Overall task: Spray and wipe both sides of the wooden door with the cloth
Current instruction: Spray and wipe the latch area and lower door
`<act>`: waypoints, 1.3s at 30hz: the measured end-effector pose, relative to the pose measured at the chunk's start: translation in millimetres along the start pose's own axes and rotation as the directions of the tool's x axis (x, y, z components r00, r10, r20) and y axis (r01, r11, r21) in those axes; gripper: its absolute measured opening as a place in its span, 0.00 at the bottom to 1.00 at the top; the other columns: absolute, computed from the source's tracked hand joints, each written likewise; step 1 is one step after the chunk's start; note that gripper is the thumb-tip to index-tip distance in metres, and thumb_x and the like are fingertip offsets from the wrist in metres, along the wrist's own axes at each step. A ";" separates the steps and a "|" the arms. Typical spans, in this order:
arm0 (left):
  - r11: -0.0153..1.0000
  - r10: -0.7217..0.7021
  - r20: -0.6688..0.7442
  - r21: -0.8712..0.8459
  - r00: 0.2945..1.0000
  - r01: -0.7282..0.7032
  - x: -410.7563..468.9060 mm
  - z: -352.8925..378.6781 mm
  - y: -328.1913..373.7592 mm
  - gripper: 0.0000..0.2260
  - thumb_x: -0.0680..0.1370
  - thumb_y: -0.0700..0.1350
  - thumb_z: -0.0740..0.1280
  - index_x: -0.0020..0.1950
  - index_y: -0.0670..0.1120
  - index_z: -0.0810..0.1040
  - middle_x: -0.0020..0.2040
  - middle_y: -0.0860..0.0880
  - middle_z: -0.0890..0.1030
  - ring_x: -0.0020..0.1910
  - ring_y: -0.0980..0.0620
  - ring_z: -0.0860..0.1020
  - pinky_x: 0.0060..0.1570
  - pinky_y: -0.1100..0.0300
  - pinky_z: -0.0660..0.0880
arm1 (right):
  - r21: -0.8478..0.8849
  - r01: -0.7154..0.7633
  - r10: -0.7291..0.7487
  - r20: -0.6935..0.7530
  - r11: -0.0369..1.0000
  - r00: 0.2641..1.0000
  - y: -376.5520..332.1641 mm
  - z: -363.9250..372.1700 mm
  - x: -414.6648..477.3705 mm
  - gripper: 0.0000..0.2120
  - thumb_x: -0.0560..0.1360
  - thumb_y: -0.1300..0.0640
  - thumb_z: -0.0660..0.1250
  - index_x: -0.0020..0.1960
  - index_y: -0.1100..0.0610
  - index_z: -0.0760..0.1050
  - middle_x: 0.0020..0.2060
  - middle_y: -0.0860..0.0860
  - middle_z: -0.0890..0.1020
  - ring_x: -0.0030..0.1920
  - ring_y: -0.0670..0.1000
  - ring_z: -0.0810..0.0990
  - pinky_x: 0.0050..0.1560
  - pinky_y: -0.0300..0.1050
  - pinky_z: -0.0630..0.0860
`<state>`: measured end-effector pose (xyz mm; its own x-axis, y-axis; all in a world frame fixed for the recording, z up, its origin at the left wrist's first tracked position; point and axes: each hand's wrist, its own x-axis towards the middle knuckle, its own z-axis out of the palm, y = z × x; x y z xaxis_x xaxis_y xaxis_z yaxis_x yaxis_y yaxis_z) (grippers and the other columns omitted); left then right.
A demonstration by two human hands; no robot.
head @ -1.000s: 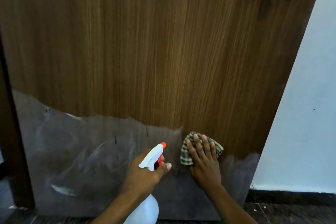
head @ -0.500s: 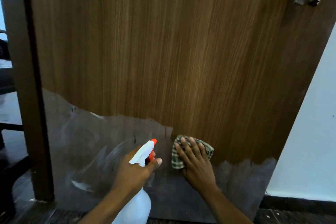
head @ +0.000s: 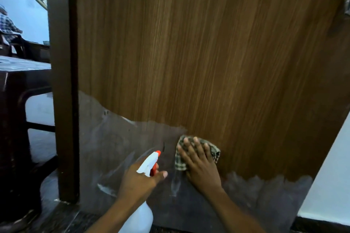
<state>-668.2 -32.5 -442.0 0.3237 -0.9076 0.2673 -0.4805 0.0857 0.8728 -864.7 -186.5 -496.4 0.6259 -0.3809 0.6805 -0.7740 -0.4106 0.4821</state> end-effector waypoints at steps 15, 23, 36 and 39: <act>0.980 -0.042 -0.118 0.186 0.992 0.064 9.1 -42.9 -39.7 0.24 0.71 0.59 0.69 0.67 0.63 0.70 0.57 0.61 0.79 0.54 0.60 0.75 0.54 0.71 0.67 | 0.126 -0.223 0.229 -0.032 0.967 0.973 -52.9 -31.0 88.8 0.43 0.67 0.47 0.68 0.79 0.52 0.57 0.79 0.56 0.56 0.79 0.61 0.49 0.77 0.62 0.45; 0.983 -0.151 -0.112 -0.123 0.982 0.137 19.0 -75.5 -46.2 0.23 0.71 0.50 0.73 0.64 0.53 0.73 0.54 0.60 0.73 0.53 0.57 0.73 0.56 0.64 0.70 | -0.003 0.100 -0.099 0.061 0.995 0.993 -46.8 4.0 21.4 0.47 0.63 0.47 0.72 0.79 0.47 0.56 0.79 0.49 0.57 0.79 0.53 0.48 0.76 0.56 0.52; 0.987 -0.061 -0.026 -0.150 0.998 0.057 50.4 -175.6 -41.8 0.21 0.70 0.48 0.74 0.62 0.51 0.76 0.46 0.49 0.81 0.30 0.42 0.81 0.29 0.56 0.78 | 0.053 0.238 -0.240 0.033 0.970 0.970 -143.9 -4.5 114.5 0.41 0.70 0.47 0.65 0.80 0.51 0.55 0.79 0.51 0.54 0.79 0.56 0.52 0.75 0.57 0.53; 0.977 -0.111 -0.024 -0.186 0.994 0.104 51.2 -189.0 -49.4 0.22 0.69 0.48 0.74 0.62 0.49 0.74 0.47 0.47 0.81 0.30 0.43 0.81 0.28 0.59 0.77 | 0.014 0.200 -0.200 0.014 0.980 0.980 -121.3 -0.9 88.6 0.41 0.66 0.48 0.64 0.78 0.48 0.59 0.78 0.50 0.61 0.79 0.54 0.51 0.73 0.57 0.57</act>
<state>-473.8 -5.6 -394.2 0.3941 -0.9015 0.1788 -0.2840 0.0655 0.9566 -715.5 -169.7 -494.1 0.7695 -0.3029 0.5623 -0.6318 -0.4902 0.6005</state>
